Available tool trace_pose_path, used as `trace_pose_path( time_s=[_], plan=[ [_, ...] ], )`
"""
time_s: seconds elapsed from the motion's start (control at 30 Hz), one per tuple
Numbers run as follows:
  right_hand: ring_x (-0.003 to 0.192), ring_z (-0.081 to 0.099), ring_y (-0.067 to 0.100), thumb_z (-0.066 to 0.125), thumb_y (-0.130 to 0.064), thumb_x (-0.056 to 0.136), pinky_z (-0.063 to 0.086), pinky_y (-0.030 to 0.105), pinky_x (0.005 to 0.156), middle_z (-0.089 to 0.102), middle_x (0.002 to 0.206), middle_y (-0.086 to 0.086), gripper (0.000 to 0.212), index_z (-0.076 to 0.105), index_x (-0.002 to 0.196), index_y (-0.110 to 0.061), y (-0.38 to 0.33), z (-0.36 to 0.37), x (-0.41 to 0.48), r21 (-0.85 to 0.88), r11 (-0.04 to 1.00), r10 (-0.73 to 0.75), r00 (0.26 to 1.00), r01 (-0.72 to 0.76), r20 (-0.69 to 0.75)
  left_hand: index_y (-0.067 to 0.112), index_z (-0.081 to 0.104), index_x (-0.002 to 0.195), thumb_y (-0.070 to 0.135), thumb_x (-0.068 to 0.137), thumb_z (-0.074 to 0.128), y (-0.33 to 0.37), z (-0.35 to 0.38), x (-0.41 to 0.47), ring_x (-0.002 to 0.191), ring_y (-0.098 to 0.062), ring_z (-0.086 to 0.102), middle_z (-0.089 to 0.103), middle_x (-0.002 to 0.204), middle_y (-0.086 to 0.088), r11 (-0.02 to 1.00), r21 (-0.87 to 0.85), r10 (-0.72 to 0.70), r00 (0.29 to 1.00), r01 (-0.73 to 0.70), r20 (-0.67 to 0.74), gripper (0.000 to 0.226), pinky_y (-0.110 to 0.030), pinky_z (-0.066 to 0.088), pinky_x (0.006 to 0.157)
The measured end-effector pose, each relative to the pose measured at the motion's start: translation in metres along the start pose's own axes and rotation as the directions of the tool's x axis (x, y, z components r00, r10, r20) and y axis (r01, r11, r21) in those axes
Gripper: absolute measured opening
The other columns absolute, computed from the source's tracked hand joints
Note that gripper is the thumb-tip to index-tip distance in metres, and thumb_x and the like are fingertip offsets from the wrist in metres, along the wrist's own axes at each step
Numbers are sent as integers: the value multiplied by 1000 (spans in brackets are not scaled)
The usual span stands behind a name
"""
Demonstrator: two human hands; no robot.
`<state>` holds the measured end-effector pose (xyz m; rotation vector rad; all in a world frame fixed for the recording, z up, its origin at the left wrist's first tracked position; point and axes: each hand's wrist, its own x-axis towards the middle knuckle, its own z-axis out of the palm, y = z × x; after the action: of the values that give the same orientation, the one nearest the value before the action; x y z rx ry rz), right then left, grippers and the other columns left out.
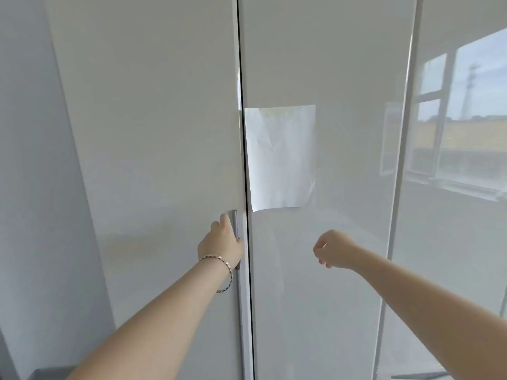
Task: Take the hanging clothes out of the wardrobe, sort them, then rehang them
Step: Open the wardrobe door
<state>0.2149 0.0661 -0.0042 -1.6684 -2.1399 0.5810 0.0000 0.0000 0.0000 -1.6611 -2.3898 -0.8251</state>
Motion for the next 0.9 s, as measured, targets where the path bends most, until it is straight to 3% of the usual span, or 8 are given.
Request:
trace_pose_path(
  time_s=[0.1,0.27,0.43,0.6,0.73,0.9],
  plan=[
    [74,60,23,45,-9,80,53,29,72,66,84,4,21,54,66,-21,14,2,37,-48,999,-6,999,4,-46,7,37,116,19,90,45,11,23,24,74,-28,46,44,106,-9,994,-24,-107,994,107,-25,29,-29,36,62],
    [70,57,21,45,-11,80,49,27,67,70,90,6,17,60,75,-19,21,17,83,-30,998,-52,998,53,33,8,41,114,21,91,47,17,67,51,98,-31,59,49,114,-9,954,-65,-286,955,291,73,28,-29,40,70],
    [77,60,20,45,-14,81,52,26,73,67,88,0,17,60,80,-22,20,41,103,-53,986,-151,977,160,151,14,43,86,24,91,49,0,95,59,76,-25,49,52,82,-2,897,-222,-393,920,382,-4,12,-25,37,66],
    [82,62,23,45,-12,82,51,26,74,68,98,6,22,64,92,-14,19,47,104,-78,983,-151,968,169,199,18,29,61,20,84,52,-2,92,50,68,-27,47,41,59,3,925,-177,-349,936,336,-48,32,-25,32,55],
    [75,57,23,44,-10,80,47,24,69,60,82,5,13,56,77,-13,13,48,88,-92,984,-125,965,150,229,17,31,60,20,80,55,-12,71,19,62,-25,44,42,58,3,950,-159,-277,960,268,-33,31,-24,26,44],
    [82,55,23,50,-15,86,52,31,86,60,92,10,26,43,62,-20,-2,53,47,-142,981,-95,969,130,228,18,35,59,24,79,58,-41,27,-47,50,-11,38,43,56,7,971,-147,-193,981,190,-7,31,-22,25,44]
  ],
)
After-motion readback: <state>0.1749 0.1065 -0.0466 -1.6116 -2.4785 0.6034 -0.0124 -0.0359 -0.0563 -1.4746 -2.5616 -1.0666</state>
